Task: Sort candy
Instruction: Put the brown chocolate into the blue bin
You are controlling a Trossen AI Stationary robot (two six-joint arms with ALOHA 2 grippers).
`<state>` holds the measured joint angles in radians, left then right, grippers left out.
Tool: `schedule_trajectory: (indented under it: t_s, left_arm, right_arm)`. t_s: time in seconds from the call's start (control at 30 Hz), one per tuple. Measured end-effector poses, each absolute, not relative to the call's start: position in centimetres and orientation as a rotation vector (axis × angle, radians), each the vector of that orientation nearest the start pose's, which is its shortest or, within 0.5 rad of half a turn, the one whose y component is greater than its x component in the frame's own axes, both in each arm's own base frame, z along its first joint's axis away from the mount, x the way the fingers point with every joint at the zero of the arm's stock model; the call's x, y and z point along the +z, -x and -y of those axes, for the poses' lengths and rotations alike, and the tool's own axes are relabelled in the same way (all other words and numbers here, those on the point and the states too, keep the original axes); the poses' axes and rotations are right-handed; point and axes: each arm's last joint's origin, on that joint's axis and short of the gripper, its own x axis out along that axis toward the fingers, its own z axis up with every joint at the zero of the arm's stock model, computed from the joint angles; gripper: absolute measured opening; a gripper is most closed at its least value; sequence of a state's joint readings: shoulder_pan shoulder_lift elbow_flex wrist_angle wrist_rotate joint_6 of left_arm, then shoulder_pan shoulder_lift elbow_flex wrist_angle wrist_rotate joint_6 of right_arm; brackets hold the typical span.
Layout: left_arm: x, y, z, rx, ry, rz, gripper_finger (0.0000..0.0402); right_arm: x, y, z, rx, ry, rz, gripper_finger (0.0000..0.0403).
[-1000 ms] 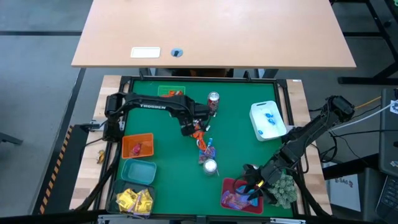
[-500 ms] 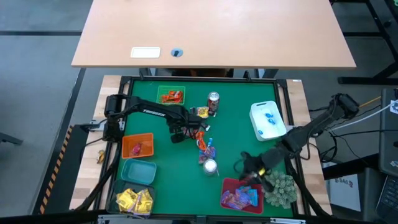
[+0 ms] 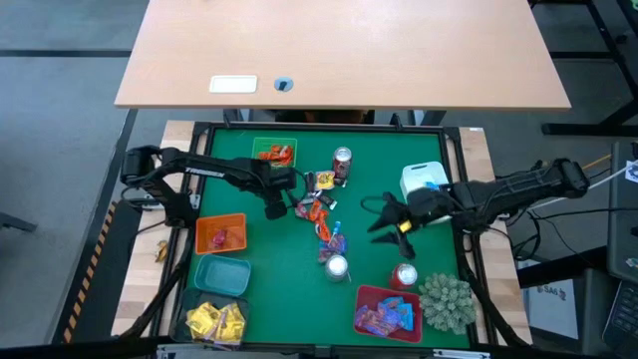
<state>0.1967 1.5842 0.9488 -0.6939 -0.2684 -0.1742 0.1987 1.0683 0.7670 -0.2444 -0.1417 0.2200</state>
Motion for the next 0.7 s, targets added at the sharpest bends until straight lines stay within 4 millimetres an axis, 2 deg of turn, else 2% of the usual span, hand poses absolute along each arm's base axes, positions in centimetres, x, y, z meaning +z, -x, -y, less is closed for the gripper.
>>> schedule_trajectory:
  t_s: [0.13,0.27,0.47,0.7]
  left_arm:
    - [16.8,-26.9,-7.9,0.563,0.146,-1.229,0.0119]
    - [16.7,-26.7,-9.5,0.599,0.195,-1.177,0.0119]
    - [16.7,-26.3,-10.9,0.609,0.288,-1.157,0.0119]
    - [16.4,-26.3,-11.3,0.595,0.326,-1.161,0.0119]
  right_arm:
    - [26.8,-22.4,-3.1,0.195,-0.201,-0.589,0.0142]
    - [26.4,-22.2,-2.0,0.144,-0.215,-0.635,0.0142]
    - [25.9,-22.0,-1.7,0.123,-0.220,-0.689,0.0142]
    - [25.9,-21.9,-1.7,0.124,-0.220,-0.699,0.0142]
